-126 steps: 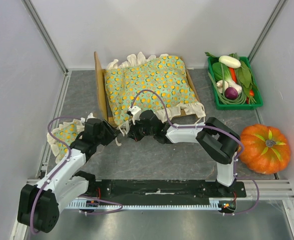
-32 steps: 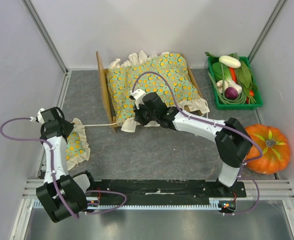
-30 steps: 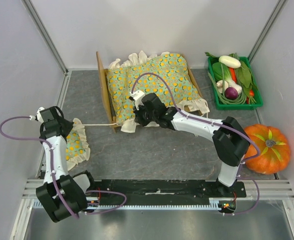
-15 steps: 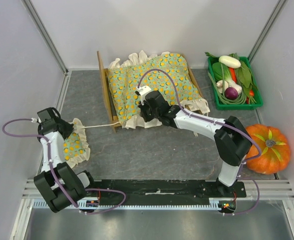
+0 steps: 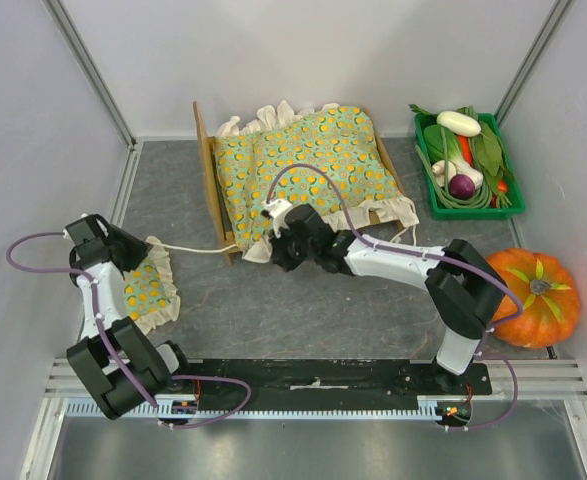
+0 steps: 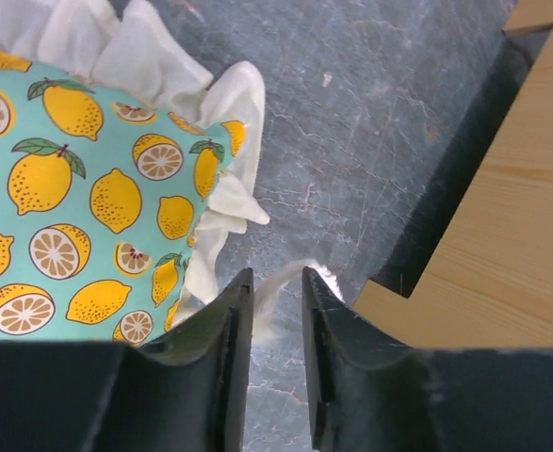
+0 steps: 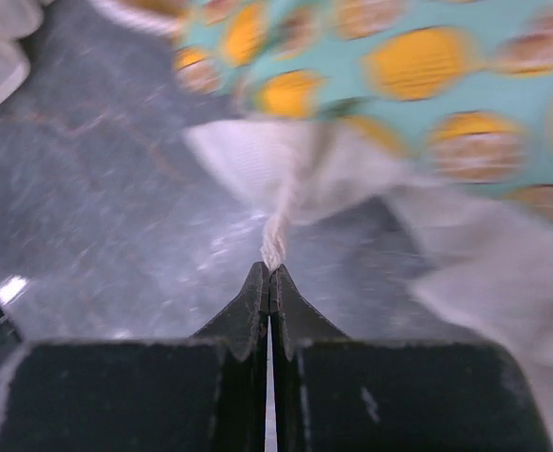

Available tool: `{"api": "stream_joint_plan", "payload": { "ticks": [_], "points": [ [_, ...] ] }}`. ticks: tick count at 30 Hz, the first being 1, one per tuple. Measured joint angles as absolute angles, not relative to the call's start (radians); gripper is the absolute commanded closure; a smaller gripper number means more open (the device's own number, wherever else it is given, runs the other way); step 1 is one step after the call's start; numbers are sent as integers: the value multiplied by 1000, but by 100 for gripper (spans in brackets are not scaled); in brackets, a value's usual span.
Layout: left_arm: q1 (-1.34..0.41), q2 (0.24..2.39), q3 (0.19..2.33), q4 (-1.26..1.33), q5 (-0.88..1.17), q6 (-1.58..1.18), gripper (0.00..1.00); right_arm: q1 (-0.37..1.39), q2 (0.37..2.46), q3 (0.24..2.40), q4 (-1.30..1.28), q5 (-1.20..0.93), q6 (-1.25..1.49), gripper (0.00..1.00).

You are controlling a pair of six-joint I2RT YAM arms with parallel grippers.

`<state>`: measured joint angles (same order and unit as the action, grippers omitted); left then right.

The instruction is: Set up the pet bed

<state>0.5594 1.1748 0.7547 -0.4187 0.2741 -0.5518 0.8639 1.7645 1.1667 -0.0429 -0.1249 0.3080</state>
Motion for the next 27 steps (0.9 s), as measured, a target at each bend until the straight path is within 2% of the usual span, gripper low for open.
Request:
{"api": "stream_joint_plan", "payload": {
  "ticks": [2,5,7,8,9,11,12,13,14,17,20,21,24,27],
  "points": [
    [561,1158,755,-414,290,-544,44,915,1765,1158,-34,-131,324,100],
    [562,1116,762,-426,301,-532,31,987,1779,1158,9,-136,353,100],
    [562,1098,783,-443,303,-522,26,1008,1801,1164,35,-134,366,86],
    [562,1091,797,-451,302,-517,25,1011,1814,1167,41,-136,370,75],
    [562,1086,812,-460,300,-510,25,1011,1831,1173,40,-135,370,59],
    [562,1075,832,-477,298,-498,23,1008,1848,1176,33,-133,368,47],
    [562,1065,836,-483,299,-493,22,1007,1847,1170,25,-134,365,36],
    [562,1053,837,-488,299,-489,21,1005,1839,1163,24,-129,359,33],
    [562,1039,837,-495,301,-487,15,1004,1824,1153,23,-124,357,32],
    [562,978,830,-497,336,-487,14,996,1729,1123,-2,-96,343,33],
    [561,932,817,-477,395,-488,14,981,1640,1129,5,-72,347,47],
    [561,926,812,-466,413,-489,14,971,1622,1140,12,-62,354,58],
    [558,927,790,-432,479,-500,15,945,1633,1177,45,-36,390,70],
    [533,933,765,-411,527,-512,16,928,1705,1201,88,-3,437,75]
  ]
}}
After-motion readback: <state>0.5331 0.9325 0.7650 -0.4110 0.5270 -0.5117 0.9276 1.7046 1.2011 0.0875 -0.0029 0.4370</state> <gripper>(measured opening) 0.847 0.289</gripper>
